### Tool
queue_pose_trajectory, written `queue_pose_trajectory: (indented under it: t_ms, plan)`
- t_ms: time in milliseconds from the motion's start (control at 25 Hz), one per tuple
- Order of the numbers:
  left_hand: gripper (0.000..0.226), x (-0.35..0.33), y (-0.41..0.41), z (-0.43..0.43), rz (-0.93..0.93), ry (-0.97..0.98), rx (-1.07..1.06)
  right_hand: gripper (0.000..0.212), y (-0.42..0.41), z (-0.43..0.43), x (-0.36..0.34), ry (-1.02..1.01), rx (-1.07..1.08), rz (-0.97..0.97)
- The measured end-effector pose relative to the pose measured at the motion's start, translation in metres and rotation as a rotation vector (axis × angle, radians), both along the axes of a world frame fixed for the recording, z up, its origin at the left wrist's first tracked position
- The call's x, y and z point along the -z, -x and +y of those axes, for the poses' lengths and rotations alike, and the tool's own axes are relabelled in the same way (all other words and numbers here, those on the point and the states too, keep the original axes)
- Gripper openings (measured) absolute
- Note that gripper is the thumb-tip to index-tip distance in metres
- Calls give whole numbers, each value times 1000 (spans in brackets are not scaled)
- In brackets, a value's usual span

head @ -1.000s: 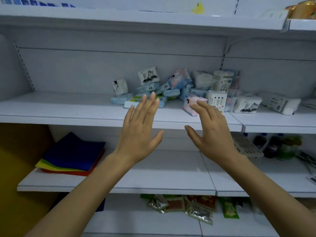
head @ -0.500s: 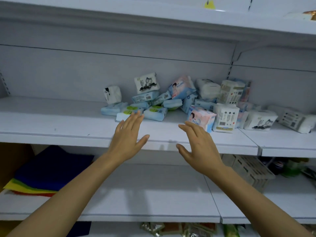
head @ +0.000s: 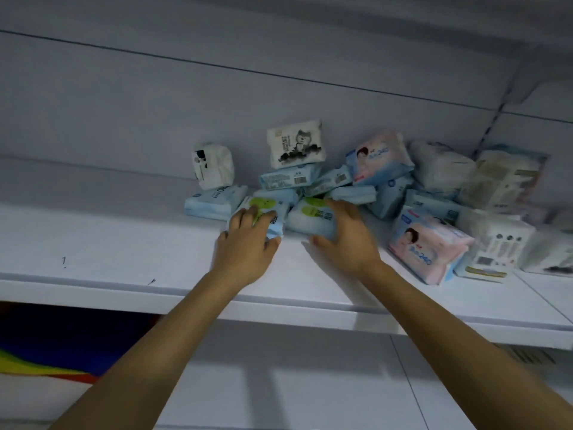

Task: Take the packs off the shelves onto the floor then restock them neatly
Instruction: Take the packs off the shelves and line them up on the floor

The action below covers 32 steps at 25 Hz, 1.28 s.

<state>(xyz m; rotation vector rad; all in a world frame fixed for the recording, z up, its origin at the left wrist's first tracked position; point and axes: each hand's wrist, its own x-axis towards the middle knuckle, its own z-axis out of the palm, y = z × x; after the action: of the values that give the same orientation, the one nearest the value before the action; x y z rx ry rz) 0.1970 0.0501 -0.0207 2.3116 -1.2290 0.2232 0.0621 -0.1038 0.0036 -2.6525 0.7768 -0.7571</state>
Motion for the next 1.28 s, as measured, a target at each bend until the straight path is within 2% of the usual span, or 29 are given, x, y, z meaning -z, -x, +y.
queue_pose_trajectory:
  t_ms: [80, 200, 280, 360, 480, 520, 600, 680, 760, 880, 960, 1040, 1080, 1120, 1160, 1280]
  plan:
    - [46, -3, -5, 2, 157, 194, 19, 75, -20, -14, 12, -53, 28, 11]
    - [39, -14, -4, 13, 618, 630, 40, 49, -23, -23, 25, -29, 3, -90]
    - [35, -20, 0, 15, 767, 733, 8, 34, -19, -19, 24, 33, -30, -193]
    - [36, -21, 2, 14, 745, 763, 23, 25, -17, -7, 18, 221, -72, -261]
    - [45, -18, 2, 15, 720, 702, 189, 29, -19, 9, 13, 522, -217, -347]
    - [56, -16, 2, 16, 661, 611, 248, 32, -19, 12, 13, 548, -261, -374]
    - [93, -8, 1, 14, 451, 414, 302, 38, -17, 16, 11, 479, -328, -425]
    - [112, -4, -2, 8, 382, 370, 268, 39, -15, 20, 10, 357, -419, -451]
    - [104, -8, -2, 5, 474, 447, 163, 38, -15, 24, 10, 315, -519, -421]
    - [73, -11, -2, 7, 613, 599, 87, 46, -20, 27, 8, 353, -536, -429]
    - [54, -13, 0, 11, 796, 757, 109, 66, -21, 22, 7, 207, -430, -486]
    - [33, -20, 4, 15, 975, 850, 182, 93, -17, 22, 1, -255, -368, -458]
    - [28, -21, 4, 17, 1016, 822, 228, 101, -14, 22, -1, -495, -398, -418]
    - [26, -23, 5, 18, 1043, 771, 273, 100, -12, 22, -3, -687, -465, -374]
    - [32, -25, 7, 19, 1055, 720, 295, 93, -12, 20, -3, -794, -518, -332]
    - [48, -25, 8, 18, 1030, 701, 279, 72, -14, 18, -2, -888, -497, -354]
